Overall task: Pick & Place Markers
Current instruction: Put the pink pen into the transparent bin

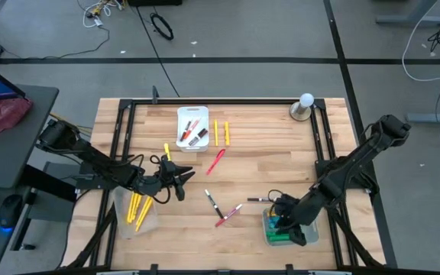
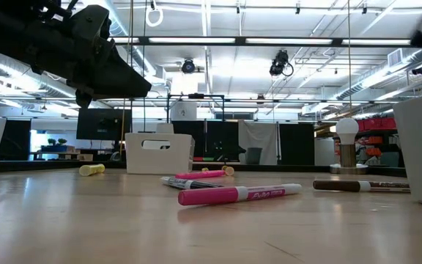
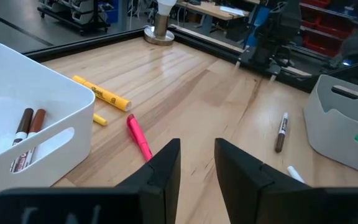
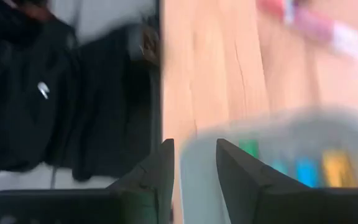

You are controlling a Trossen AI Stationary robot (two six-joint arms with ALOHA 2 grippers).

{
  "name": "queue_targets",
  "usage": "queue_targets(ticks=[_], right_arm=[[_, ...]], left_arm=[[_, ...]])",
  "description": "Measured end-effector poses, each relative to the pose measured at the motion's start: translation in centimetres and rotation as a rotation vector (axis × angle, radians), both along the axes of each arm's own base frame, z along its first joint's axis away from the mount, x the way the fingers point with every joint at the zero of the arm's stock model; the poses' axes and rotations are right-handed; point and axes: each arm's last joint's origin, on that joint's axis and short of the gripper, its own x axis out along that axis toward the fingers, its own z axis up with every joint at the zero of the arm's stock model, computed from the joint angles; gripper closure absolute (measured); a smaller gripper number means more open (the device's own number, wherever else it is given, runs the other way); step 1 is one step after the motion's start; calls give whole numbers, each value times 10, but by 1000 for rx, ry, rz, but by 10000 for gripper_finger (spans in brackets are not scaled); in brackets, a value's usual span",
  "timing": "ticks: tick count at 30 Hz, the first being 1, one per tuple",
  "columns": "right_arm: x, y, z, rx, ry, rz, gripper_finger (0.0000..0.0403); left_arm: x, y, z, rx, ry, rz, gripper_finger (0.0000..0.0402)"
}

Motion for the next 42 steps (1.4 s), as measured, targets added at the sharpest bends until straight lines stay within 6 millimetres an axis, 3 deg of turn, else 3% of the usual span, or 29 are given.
queue_targets(ticks=[3, 8, 12, 23, 34, 38, 42], right_arm=[[6, -4, 14, -85, -220, 13, 282], [28, -15, 30, -449, -596, -138, 282], [47, -34, 37, -643, -689, -298, 282], [90, -89, 7, -709, -539, -516, 277], [122, -99, -61, -603, -347, -507, 167], [126, -100, -78, -600, -295, -516, 139], [124, -99, -79, -590, -282, -523, 132]], left_arm=[[0, 0, 0, -1, -3, 0, 298], [0, 0, 0, -1, -2, 0, 298], [0, 0, 0, -1, -3, 0, 298], [0, 0, 0, 3, 2, 3, 298], [0, 1, 0, 19, -3, 36, 298], [12, -2, -2, 60, 34, 41, 298], [37, -10, -11, 135, 109, 39, 299]])
